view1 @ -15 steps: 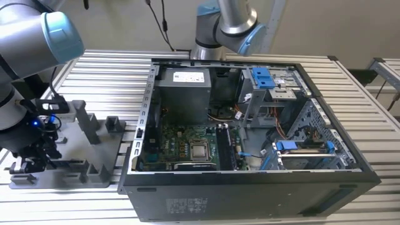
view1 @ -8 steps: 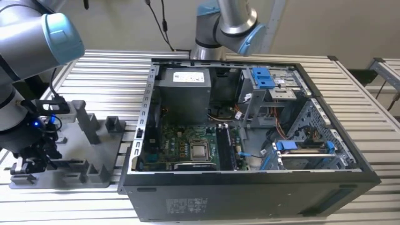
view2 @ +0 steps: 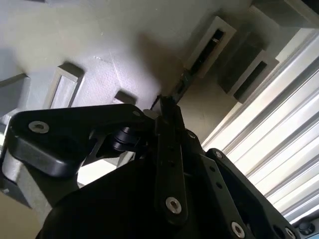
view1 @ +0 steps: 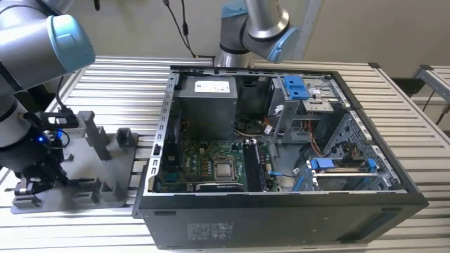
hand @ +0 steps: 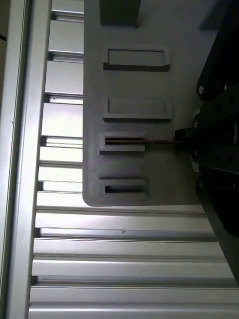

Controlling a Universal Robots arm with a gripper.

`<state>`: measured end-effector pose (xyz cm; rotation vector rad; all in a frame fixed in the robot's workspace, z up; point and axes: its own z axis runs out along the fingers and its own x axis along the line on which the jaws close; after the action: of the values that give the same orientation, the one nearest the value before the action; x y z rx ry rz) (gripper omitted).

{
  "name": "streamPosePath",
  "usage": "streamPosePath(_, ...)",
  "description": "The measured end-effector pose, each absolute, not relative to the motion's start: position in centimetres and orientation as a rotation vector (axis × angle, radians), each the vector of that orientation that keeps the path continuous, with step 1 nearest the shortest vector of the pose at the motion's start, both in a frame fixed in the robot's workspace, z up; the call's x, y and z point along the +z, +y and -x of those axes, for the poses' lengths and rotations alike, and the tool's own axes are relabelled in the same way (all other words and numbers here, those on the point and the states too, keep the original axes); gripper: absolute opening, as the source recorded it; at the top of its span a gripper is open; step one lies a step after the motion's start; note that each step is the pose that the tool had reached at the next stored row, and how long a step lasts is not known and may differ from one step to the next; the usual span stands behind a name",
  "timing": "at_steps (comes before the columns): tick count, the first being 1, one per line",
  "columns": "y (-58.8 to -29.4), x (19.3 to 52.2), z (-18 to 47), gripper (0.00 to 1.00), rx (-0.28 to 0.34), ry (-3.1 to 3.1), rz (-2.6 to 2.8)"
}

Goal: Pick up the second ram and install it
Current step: 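Pick up the second ram and move it above second insertion slot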

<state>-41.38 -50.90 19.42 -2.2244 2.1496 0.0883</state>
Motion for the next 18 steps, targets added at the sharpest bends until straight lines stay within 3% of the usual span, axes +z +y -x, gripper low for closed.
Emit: streamPosePath(18, -50.90, 19.58, 41.38, 0.14, 0.088, 2.149, 2.225)
